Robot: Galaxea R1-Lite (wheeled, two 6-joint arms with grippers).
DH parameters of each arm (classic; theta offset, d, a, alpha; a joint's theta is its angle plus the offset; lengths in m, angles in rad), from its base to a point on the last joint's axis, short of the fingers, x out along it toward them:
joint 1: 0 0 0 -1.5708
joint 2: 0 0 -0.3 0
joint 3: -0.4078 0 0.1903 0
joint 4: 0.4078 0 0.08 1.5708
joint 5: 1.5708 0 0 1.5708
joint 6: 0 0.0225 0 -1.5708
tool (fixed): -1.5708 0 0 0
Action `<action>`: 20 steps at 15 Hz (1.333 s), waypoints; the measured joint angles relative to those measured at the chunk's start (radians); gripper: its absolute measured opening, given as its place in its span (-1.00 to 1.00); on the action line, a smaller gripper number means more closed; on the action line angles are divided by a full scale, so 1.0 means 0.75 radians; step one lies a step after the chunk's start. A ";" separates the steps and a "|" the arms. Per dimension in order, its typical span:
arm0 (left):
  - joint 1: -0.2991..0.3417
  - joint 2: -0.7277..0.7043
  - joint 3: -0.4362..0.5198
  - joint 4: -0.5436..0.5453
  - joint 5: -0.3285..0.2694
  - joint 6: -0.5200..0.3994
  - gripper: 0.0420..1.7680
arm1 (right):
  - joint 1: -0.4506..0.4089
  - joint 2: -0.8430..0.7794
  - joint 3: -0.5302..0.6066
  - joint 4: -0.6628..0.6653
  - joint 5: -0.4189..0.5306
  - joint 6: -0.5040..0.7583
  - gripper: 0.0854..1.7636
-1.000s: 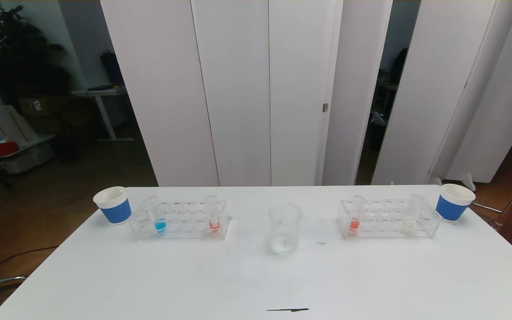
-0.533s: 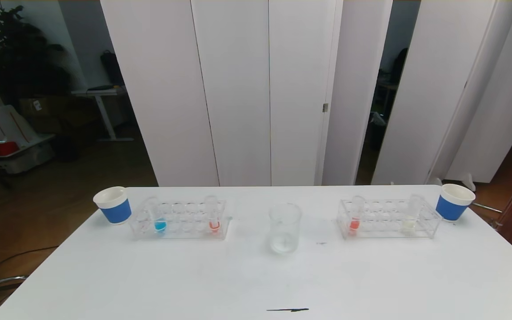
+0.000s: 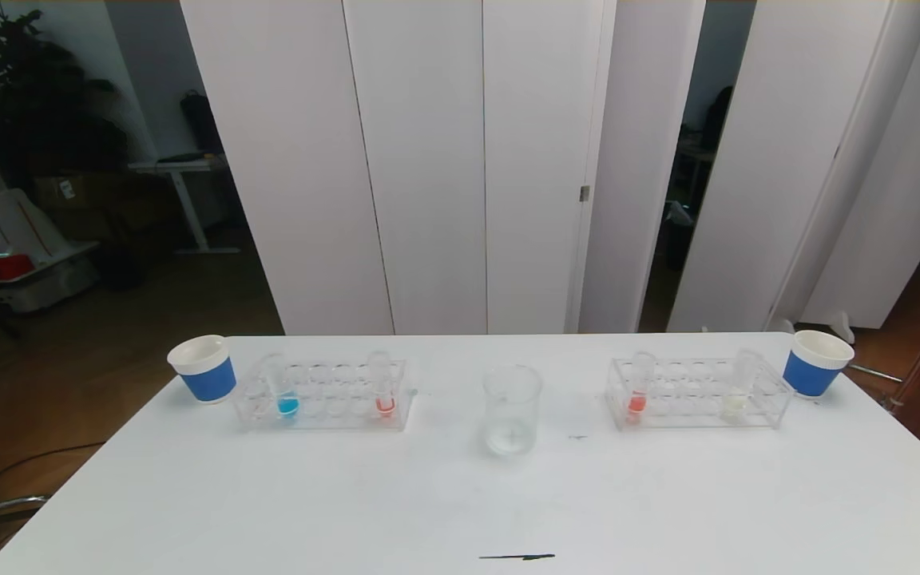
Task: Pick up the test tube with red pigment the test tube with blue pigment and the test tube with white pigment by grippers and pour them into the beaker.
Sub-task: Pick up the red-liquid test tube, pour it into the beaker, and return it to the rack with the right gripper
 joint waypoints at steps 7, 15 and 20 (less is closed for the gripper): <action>-0.001 0.000 0.000 0.000 0.001 0.000 0.98 | 0.000 0.000 0.000 0.001 0.000 -0.001 0.98; 0.000 0.000 0.000 0.000 0.000 0.000 0.98 | 0.000 0.000 0.000 0.000 0.000 -0.001 0.98; 0.000 0.000 0.000 0.000 0.000 0.001 0.98 | 0.000 0.000 -0.008 0.013 0.001 0.001 0.98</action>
